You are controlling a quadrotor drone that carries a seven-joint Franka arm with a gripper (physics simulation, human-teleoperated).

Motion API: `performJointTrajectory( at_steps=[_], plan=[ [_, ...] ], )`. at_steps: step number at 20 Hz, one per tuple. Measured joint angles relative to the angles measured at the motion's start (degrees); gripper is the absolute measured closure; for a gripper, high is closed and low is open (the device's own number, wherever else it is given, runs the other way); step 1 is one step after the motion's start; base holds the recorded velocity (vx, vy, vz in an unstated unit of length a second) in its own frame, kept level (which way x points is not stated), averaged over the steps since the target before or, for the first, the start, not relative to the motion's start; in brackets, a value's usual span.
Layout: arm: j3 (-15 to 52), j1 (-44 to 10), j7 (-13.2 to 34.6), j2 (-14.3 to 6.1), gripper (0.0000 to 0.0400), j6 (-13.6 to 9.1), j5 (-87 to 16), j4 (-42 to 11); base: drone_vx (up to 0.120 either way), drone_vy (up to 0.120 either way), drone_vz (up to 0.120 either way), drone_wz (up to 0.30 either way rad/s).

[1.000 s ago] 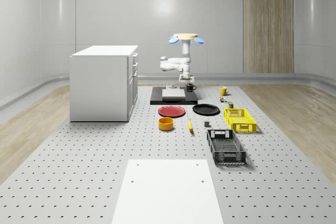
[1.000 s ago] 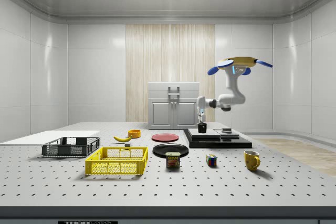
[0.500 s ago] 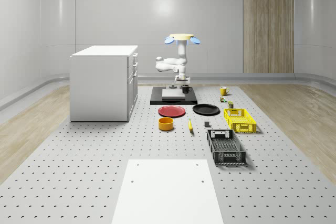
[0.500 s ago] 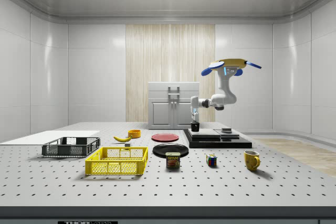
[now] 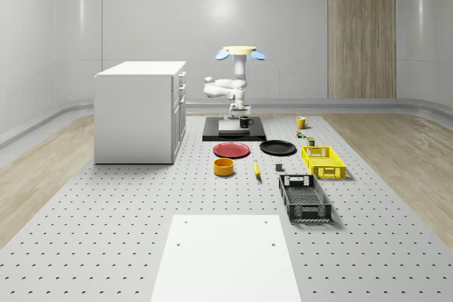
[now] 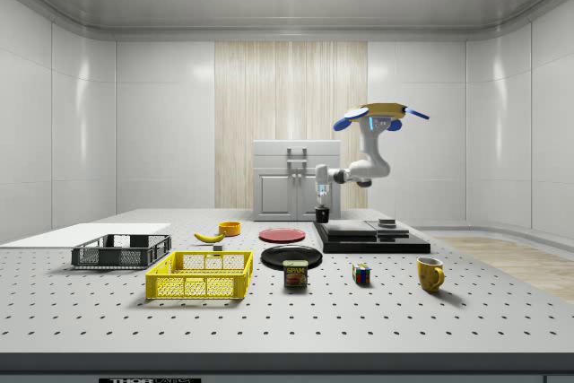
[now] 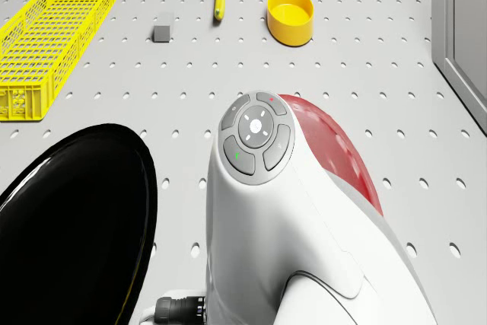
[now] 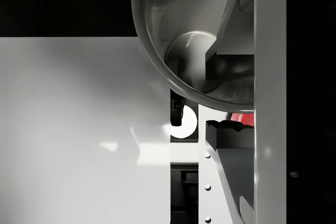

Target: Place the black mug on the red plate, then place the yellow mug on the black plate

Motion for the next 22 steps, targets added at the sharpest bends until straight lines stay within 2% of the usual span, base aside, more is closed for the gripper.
performJointTrajectory(
  at_steps=[8,21,22],
  plan=[
    [0.11,-0.14,0.11,-0.72,0.029,0.67,0.29,0.03,0.12,-0.12,0.0,0.0],
    [0.25,-0.34,0.27,-1.71,0.029,1.6,0.69,0.06,0.12,-0.003,0.0,0.0],
    [0.26,-0.35,0.28,-1.77,0.029,1.66,0.71,0.07,0.12,0.0,-0.12,0.0]
  ],
)
